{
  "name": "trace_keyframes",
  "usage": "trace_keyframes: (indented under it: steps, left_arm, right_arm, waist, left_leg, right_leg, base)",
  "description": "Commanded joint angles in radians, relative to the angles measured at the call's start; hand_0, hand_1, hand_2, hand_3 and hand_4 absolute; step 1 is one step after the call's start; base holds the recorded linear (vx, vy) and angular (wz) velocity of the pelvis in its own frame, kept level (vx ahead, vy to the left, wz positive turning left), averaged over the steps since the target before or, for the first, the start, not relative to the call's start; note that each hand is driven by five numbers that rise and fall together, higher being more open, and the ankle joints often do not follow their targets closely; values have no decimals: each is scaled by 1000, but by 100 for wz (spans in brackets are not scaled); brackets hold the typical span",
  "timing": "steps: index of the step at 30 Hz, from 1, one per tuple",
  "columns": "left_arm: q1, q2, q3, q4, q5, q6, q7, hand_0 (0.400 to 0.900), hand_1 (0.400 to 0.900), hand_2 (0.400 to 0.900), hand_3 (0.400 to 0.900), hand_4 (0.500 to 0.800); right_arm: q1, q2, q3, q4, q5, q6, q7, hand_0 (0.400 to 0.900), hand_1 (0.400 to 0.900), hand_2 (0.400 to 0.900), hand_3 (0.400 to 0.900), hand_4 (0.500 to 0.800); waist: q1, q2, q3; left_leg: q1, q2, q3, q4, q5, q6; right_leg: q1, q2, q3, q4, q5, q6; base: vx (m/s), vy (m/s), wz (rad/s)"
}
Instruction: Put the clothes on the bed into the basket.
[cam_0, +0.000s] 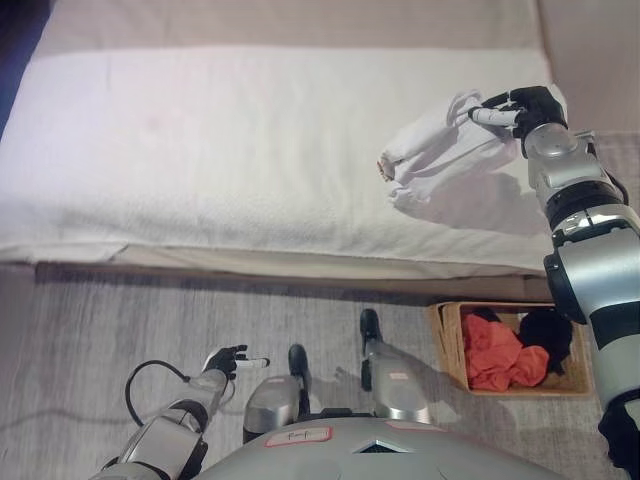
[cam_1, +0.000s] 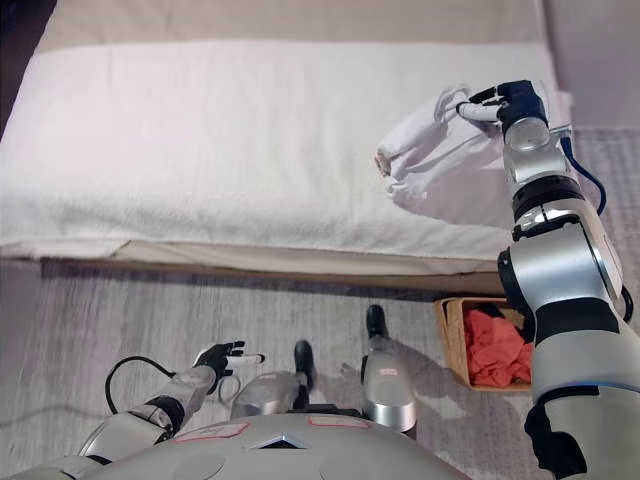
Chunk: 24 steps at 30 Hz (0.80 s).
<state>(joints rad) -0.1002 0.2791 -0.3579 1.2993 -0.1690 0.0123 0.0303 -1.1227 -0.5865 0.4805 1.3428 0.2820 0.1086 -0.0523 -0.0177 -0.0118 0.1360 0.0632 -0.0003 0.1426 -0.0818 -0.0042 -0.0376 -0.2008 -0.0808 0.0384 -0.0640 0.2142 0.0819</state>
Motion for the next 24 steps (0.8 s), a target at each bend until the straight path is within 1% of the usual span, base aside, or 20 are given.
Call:
trace_keyframes:
  steps: [1, 5, 8, 16, 20, 24]
  left_arm:
    - [29, 75, -3, 66, 40, 10, 6, 900, 900, 900, 900, 800]
    - [46, 80, 9, 65, 47, 10, 1, 900, 900, 900, 900, 800]
    - [60, 76, 15, 68, 62, 12, 0, 900, 900, 900, 900, 800]
    - [70, 75, 13, 65, 82, 12, -1, 900, 900, 900, 900, 800]
    - [77, 71, 14, 64, 87, 11, 3, 900, 900, 900, 900, 800]
    - [68, 70, 10, 55, 89, 10, 8, 900, 900, 900, 900, 800]
  right_arm:
    - [-113, -108, 76, 12, -60, -59, -23, 400, 400, 400, 400, 500]
    - [-123, -154, 92, 37, -101, -56, -10, 400, 400, 400, 400, 500]
    - [-115, -186, 97, 50, -123, -51, -1, 400, 400, 400, 400, 500]
    - [-75, -260, 70, 87, -142, -45, 2, 400, 400, 400, 400, 500]
    - [-56, -265, 59, 85, -147, -45, 0, 400, 400, 400, 400, 500]
    - [-39, -277, 54, 89, -156, -41, 4, 400, 400, 400, 400, 500]
  waist:
    - [-8, -4, -71]
    - [-27, -17, -87]
    - [-42, -19, -96]
    - [-76, -9, -106]
    - [-90, -1, -104]
    - [-102, 7, -97]
  left_leg:
    - [6, 14, 0, 26, -95, 5]
    - [44, 8, 44, 39, -120, 18]
    - [65, 5, 68, 42, -131, 25]
    - [81, -6, 96, 60, -152, 39]
    - [86, -12, 114, 70, -164, 46]
    - [91, -13, 116, 81, -173, 48]
  right_leg:
    - [-12, -26, 51, 92, -116, 88]
    - [1, -15, 91, 91, -101, 106]
    - [8, -8, 119, 89, -94, 111]
    - [10, 1, 161, 90, -82, 121]
    - [6, 5, 183, 88, -73, 126]
    - [10, 4, 187, 94, -76, 128]
  base:
    - [-17, 51, -67]
    - [-19, 36, -54]
    - [-21, 33, -34]
    - [-28, 29, -20]
    - [-20, 28, -17]
    - [-2, 6, -2]
